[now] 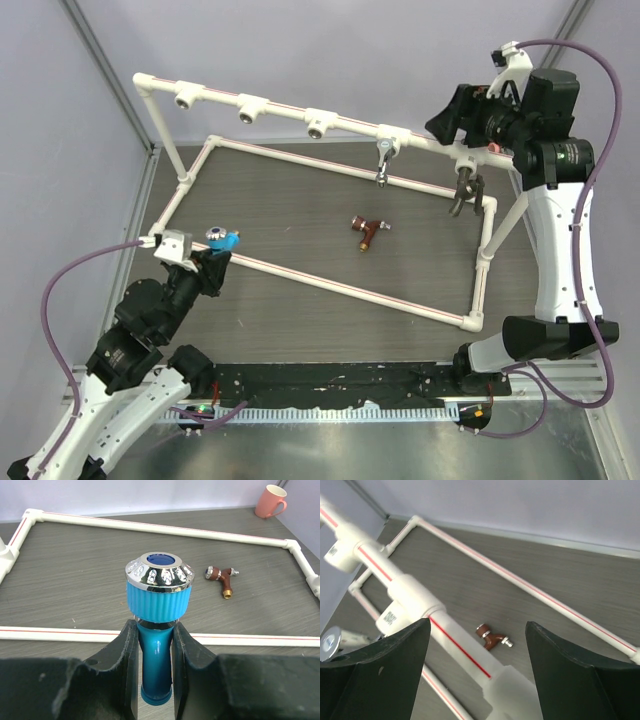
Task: Install the water faucets
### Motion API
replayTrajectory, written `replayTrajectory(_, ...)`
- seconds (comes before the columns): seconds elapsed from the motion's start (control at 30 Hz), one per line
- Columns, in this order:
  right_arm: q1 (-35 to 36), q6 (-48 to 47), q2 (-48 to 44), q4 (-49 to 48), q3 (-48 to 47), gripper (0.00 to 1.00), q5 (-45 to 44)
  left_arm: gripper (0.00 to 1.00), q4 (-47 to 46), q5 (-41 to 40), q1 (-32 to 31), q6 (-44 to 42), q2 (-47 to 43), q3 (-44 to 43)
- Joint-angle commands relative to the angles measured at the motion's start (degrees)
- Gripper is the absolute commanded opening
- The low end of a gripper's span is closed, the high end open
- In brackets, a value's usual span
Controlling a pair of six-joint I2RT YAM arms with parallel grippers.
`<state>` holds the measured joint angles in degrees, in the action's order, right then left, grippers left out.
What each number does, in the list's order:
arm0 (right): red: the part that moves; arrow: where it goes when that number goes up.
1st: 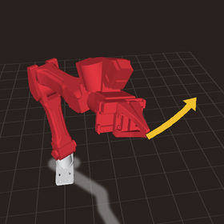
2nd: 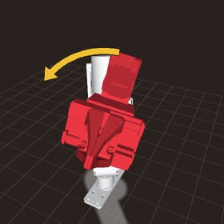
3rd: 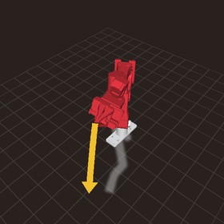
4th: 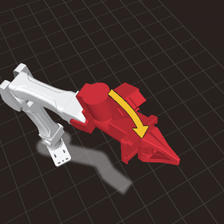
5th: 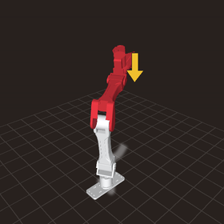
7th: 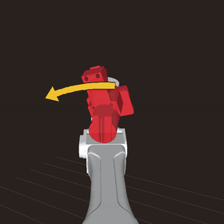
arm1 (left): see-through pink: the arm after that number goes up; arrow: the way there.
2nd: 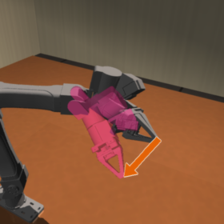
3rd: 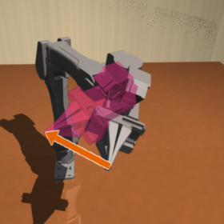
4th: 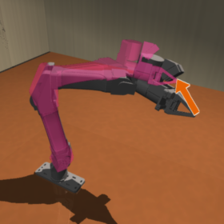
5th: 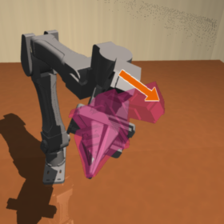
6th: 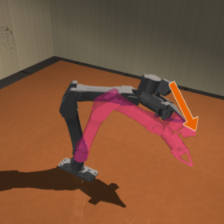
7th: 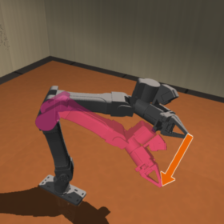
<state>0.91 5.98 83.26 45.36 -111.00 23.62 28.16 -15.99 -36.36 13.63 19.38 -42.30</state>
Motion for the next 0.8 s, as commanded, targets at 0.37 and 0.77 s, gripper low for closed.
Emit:
replayTrajectory(0.37, 3.7, -0.4, -3.1, 0.2, 8.3, 0.77, 22.6, 0.00, -9.6, 7.5, 0.2, -0.7, 9.5, -7.9)
replayTrajectory(0.77, 10.3, 7.7, -11.9, -6.8, 18.1, 0.74, 12.7, 0.00, -26.3, 10.7, 0.1, -1.4, 27.9, -16.6)
